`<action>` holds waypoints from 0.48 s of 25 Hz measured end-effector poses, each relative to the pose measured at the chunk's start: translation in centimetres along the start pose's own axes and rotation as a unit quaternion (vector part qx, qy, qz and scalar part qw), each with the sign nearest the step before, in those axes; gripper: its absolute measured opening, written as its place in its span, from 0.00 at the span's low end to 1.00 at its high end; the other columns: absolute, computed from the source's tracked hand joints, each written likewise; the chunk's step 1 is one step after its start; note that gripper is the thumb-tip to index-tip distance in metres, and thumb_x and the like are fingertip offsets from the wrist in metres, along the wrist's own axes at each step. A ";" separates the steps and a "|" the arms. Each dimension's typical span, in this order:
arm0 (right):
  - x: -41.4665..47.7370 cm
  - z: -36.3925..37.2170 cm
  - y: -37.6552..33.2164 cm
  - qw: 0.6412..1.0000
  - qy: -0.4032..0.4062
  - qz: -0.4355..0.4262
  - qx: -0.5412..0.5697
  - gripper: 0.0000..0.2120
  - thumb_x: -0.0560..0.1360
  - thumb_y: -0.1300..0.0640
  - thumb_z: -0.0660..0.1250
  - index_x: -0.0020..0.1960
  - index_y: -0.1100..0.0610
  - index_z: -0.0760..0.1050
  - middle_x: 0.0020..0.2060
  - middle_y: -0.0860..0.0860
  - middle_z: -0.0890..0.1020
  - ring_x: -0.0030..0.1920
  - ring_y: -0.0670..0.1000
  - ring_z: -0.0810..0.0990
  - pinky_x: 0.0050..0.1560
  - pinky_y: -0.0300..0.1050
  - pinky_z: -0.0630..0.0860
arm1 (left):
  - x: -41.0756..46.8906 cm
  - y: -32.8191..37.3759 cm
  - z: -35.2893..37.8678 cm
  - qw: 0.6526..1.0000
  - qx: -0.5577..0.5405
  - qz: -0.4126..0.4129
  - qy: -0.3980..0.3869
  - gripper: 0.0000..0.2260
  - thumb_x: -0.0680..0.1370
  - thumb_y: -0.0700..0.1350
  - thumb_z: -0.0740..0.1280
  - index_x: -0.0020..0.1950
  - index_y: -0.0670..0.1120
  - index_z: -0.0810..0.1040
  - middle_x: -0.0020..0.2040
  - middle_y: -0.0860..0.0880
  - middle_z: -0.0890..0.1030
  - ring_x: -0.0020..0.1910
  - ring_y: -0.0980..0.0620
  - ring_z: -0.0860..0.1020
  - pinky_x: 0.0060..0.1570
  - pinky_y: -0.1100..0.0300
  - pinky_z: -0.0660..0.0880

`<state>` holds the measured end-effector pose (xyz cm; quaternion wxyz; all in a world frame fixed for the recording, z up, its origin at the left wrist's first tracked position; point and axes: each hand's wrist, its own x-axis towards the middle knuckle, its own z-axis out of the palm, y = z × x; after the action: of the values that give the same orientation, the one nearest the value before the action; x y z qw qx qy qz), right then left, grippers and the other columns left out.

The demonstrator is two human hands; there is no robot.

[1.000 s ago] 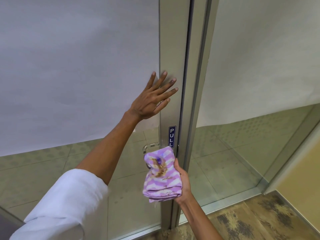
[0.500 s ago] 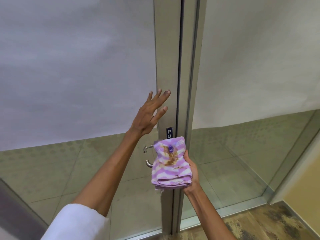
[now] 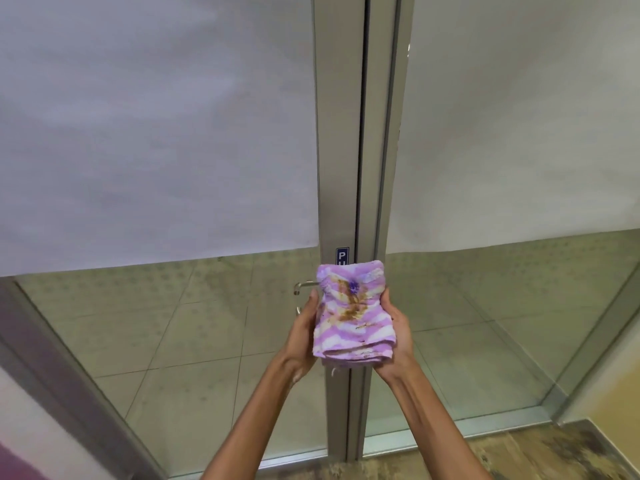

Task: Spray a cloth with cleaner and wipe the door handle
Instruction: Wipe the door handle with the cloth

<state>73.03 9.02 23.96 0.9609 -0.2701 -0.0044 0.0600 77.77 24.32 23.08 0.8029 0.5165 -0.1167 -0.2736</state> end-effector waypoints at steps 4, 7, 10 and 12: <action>-2.3 -0.6 -0.4 0.997 0.039 0.027 -0.061 0.33 0.78 0.38 0.62 0.68 0.65 0.74 0.66 0.67 0.76 0.66 0.68 0.75 0.64 0.67 0.74 | -1.7 0.1 0.7 1.000 0.014 -0.011 0.002 0.24 0.68 0.47 0.80 0.60 0.39 0.81 0.56 0.38 0.86 0.48 0.44 0.86 0.46 0.54 0.84; -4.4 -1.7 -1.3 0.975 0.039 0.005 -0.219 0.24 0.79 0.44 0.64 0.69 0.57 0.75 0.64 0.61 0.80 0.63 0.64 0.79 0.58 0.60 0.80 | -3.5 0.5 0.7 0.999 0.018 -0.020 0.037 0.19 0.72 0.41 0.77 0.61 0.40 0.80 0.52 0.39 0.87 0.44 0.44 0.87 0.40 0.55 0.84; -6.6 -1.6 -2.1 0.937 0.017 0.006 -0.348 0.25 0.73 0.56 0.69 0.70 0.48 0.71 0.63 0.56 0.81 0.57 0.57 0.82 0.49 0.54 0.83 | -5.7 1.3 0.2 0.999 0.012 -0.016 0.045 0.19 0.72 0.42 0.76 0.62 0.41 0.78 0.51 0.40 0.87 0.43 0.45 0.87 0.38 0.54 0.84; -7.9 -0.7 -1.8 0.928 0.014 0.012 -0.373 0.30 0.70 0.61 0.72 0.70 0.47 0.70 0.62 0.54 0.82 0.53 0.56 0.84 0.40 0.48 0.83 | -7.5 1.7 -0.6 1.000 0.010 -0.025 0.007 0.22 0.74 0.40 0.75 0.66 0.39 0.75 0.56 0.39 0.85 0.47 0.43 0.86 0.43 0.53 0.85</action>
<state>65.47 6.17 24.46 0.7901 -0.6098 -0.0102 0.0618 72.36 29.50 25.07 0.7914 0.5290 -0.1007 -0.2893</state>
